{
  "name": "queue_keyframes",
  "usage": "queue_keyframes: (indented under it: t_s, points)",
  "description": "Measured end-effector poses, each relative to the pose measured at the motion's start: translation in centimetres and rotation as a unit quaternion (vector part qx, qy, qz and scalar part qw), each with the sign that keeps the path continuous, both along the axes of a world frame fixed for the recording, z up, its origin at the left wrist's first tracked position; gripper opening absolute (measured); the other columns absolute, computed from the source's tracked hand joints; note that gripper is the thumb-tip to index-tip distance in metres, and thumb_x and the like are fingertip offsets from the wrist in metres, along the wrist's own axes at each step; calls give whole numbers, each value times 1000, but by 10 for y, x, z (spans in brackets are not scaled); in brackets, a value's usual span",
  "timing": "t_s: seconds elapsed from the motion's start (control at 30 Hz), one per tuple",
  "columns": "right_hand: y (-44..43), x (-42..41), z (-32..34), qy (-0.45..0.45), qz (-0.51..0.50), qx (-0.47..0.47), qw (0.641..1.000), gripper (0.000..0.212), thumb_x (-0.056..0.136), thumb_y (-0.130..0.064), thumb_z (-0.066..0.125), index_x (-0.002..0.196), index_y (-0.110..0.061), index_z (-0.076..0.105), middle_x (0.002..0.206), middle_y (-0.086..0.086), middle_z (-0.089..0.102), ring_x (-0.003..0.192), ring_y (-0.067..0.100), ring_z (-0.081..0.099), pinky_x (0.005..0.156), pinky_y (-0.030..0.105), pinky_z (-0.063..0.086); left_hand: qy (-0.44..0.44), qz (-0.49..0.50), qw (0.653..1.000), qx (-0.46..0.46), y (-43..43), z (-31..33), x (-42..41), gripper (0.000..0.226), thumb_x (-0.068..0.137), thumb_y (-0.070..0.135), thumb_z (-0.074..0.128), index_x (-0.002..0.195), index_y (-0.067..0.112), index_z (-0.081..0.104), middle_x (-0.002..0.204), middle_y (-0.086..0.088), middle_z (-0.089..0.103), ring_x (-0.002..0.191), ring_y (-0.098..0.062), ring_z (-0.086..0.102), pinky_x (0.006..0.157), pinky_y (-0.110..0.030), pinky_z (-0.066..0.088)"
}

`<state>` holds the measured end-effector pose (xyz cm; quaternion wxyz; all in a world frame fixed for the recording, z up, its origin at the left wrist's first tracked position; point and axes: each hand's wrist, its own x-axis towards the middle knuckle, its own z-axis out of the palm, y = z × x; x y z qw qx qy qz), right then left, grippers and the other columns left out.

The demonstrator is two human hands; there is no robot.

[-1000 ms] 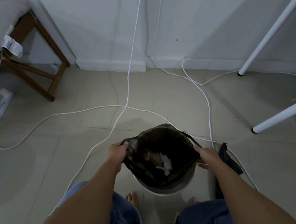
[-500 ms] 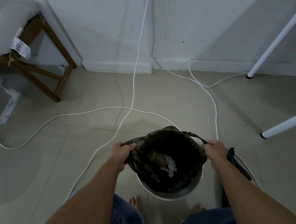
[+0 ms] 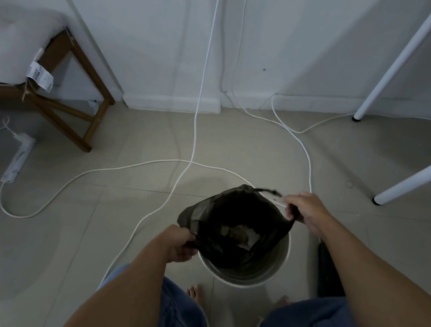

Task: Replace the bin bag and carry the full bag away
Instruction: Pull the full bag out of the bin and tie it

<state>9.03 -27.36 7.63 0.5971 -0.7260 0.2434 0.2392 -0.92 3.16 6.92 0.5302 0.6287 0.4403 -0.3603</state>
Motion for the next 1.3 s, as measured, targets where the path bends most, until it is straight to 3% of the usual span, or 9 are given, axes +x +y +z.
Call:
queue_keyframes:
  t_s: [0.1,0.2,0.33,0.4,0.6,0.8,1.03,1.13,1.3]
  points:
    - [-5,-4,12,47,109,-54,991,25,76,-17,76,60,-5,61,50,13,57,41,20,45,47,22,42,-39,63,997,31,1,10,13,10,91,4,51,82,6,55,58,-6,49,44,-14,43,49,-22,36]
    - [-8,-5,21,67,120,-43,990,15,81,-10,71,75,3,64,47,12,55,39,19,41,63,32,51,-61,94,993,32,0,24,22,18,88,7,54,71,10,50,53,-3,40,42,-13,34,50,-22,32]
    - [-7,-8,40,49,58,26,997,17,90,-9,62,74,-3,58,50,8,57,38,18,50,68,38,54,-106,142,984,-2,-9,39,23,12,95,15,50,87,11,58,78,-6,59,69,-22,56,73,-34,48]
    - [-6,-11,52,31,36,52,998,18,92,-9,58,75,-6,56,55,7,57,40,16,55,59,31,54,-106,148,983,-25,-9,42,21,11,96,19,53,92,10,60,82,-8,62,69,-24,60,63,-34,50]
    - [-14,-21,71,-7,24,54,998,12,88,-11,65,79,-9,57,59,9,62,47,23,58,61,31,55,-52,-60,996,32,-11,55,11,22,84,1,66,68,7,53,56,-7,44,50,-17,43,61,-29,43]
    - [-15,-33,82,-32,33,53,998,8,86,-5,65,82,-3,59,61,13,63,48,25,59,58,29,53,-19,-280,941,188,-7,79,15,21,86,2,62,67,3,52,60,-14,50,65,-26,50,66,-37,44]
    - [-11,-40,90,-32,48,89,994,9,85,-5,66,93,-2,62,86,17,70,76,27,67,79,34,54,-130,-77,989,2,-19,117,32,15,81,9,63,67,12,61,66,-6,59,53,-14,53,58,-22,40]
    - [-8,-38,88,-40,73,97,992,13,82,0,67,95,1,65,94,17,70,83,25,68,75,28,54,-225,-40,970,-86,-21,116,37,10,81,2,70,81,13,69,81,-5,67,74,-15,63,76,-26,48]
    - [-1,-36,86,-56,91,94,990,13,82,10,63,93,3,66,90,13,70,79,17,68,74,18,55,-231,-142,962,11,-23,99,32,10,76,-3,74,78,7,70,78,-7,68,83,-21,64,91,-42,53]
